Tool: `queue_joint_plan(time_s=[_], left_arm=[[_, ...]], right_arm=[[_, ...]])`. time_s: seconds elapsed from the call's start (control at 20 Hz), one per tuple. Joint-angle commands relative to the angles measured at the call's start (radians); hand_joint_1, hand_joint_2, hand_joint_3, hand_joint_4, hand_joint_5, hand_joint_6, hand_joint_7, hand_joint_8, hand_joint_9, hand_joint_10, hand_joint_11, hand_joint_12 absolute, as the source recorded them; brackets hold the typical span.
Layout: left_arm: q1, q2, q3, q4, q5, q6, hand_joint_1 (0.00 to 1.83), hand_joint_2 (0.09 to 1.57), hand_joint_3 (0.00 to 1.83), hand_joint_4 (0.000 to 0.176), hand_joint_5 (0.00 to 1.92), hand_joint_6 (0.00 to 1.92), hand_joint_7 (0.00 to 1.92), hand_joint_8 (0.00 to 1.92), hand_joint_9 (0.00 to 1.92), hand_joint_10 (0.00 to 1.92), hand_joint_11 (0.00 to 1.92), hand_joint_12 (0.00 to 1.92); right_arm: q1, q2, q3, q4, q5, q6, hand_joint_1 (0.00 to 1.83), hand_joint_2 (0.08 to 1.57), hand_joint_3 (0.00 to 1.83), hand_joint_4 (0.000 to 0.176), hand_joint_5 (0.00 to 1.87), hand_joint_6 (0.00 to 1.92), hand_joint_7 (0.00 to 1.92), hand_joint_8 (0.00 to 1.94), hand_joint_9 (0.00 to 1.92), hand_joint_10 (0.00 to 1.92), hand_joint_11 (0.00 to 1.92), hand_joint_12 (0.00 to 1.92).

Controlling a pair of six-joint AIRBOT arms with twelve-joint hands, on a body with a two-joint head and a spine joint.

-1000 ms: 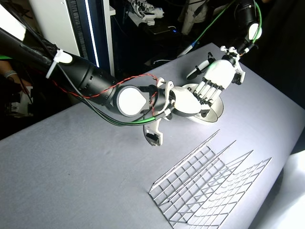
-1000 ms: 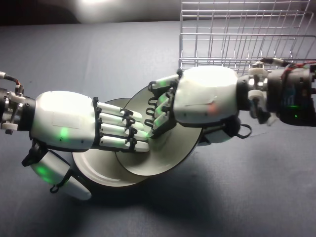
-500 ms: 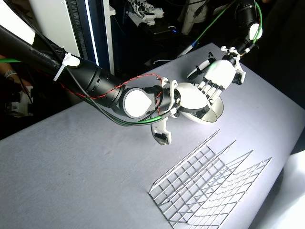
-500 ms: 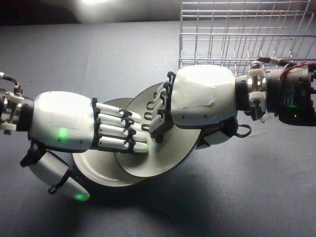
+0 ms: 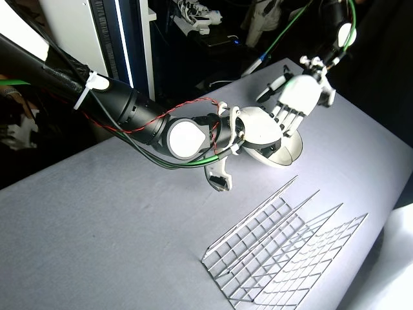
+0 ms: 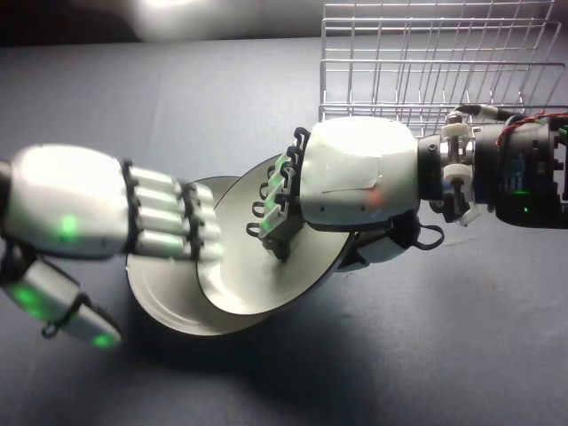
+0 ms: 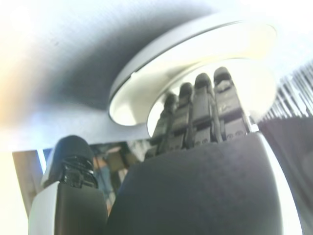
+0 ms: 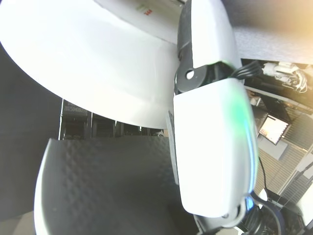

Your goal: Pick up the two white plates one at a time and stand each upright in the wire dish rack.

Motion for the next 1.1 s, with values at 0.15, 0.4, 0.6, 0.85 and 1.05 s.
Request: queue_joint_plan(time_s=[0.15, 0.4, 0.6, 0.85, 1.05], left_arm=[[-0.041, 0.069, -0.047, -0.069, -0.023, -0.037, 0.0, 1.15, 0.0, 0.0, 0.0, 0.0, 0.0, 0.0, 0.0, 0.0, 0.0, 0.0], [-0.066, 0.157, -0.072, -0.068, -0.012, -0.087, 0.0, 1.16, 0.0, 0.0, 0.0, 0.0, 0.0, 0.0, 0.0, 0.0, 0.0, 0.0], [-0.088, 0.22, -0.071, -0.068, -0.013, -0.116, 0.0, 1.16, 0.0, 0.0, 0.0, 0.0, 0.0, 0.0, 0.0, 0.0, 0.0, 0.0], [-0.103, 0.285, -0.073, -0.056, -0.026, -0.145, 0.0, 1.15, 0.0, 0.0, 0.02, 0.0, 0.0, 0.0, 0.0, 0.0, 0.01, 0.01], [-0.11, 0.325, -0.069, -0.047, -0.033, -0.152, 0.0, 1.16, 0.0, 0.0, 0.03, 0.01, 0.02, 0.01, 0.0, 0.0, 0.01, 0.01]], right_arm=[[-0.002, 0.007, -0.002, 0.025, 0.033, 0.001, 1.39, 1.08, 0.0, 0.0, 0.96, 1.02, 1.11, 0.83, 0.95, 1.0, 0.86, 1.13], [0.037, 0.041, -0.038, 0.102, 0.044, 0.001, 1.38, 1.08, 0.0, 0.0, 0.99, 0.98, 1.07, 0.85, 0.95, 1.05, 0.8, 1.15], [0.084, 0.08, -0.08, 0.15, 0.044, 0.006, 1.47, 1.07, 0.0, 0.0, 0.99, 0.93, 1.08, 0.79, 1.04, 0.82, 0.86, 1.41], [0.141, 0.133, -0.156, 0.181, 0.039, 0.009, 1.5, 1.07, 0.0, 0.0, 0.97, 0.9, 1.09, 0.77, 1.02, 0.86, 0.85, 1.5], [0.195, 0.168, -0.216, 0.206, 0.015, 0.012, 1.38, 1.09, 0.0, 0.0, 0.95, 0.99, 1.02, 0.9, 1.0, 1.04, 0.92, 1.09]])
